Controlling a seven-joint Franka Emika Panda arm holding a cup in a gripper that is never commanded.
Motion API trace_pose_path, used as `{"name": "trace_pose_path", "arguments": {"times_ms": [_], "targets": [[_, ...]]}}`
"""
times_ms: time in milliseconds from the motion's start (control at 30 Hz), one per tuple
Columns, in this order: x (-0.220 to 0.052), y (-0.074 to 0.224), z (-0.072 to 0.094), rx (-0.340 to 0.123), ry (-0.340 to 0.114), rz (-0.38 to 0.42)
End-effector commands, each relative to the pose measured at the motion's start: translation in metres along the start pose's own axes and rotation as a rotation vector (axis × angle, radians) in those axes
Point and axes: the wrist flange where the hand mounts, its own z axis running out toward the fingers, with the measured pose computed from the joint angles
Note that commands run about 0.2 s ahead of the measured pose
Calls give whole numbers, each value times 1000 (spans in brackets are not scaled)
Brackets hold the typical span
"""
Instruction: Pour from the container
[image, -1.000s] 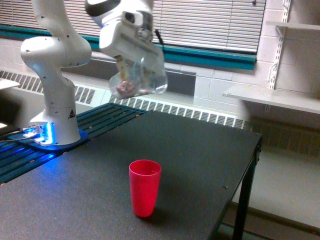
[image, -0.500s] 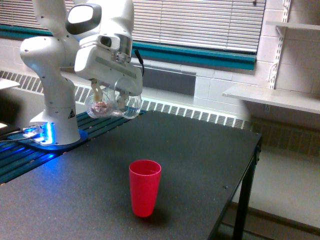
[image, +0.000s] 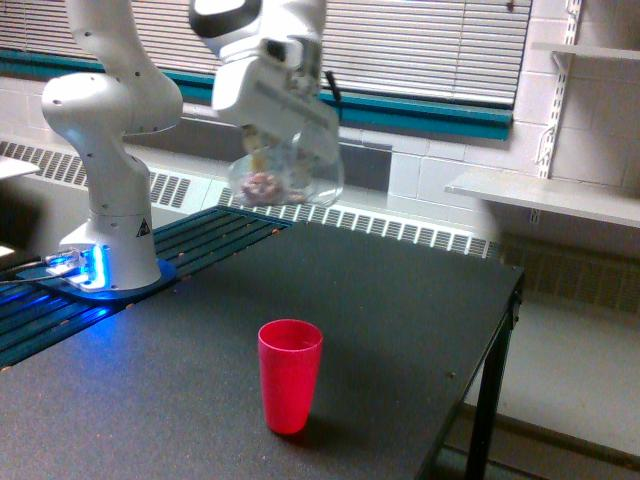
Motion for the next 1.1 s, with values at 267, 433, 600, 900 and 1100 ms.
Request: {"name": "trace_pose_path", "arguments": {"times_ms": [267, 433, 600, 900, 1100], "targets": [[-24, 79, 50, 2, 30, 109], [-56, 96, 70, -10, -1, 100], [-77, 103, 81, -22, -13, 64], [-84, 100, 88, -30, -3, 20], [-79, 93, 87, -32, 3, 12]]}}
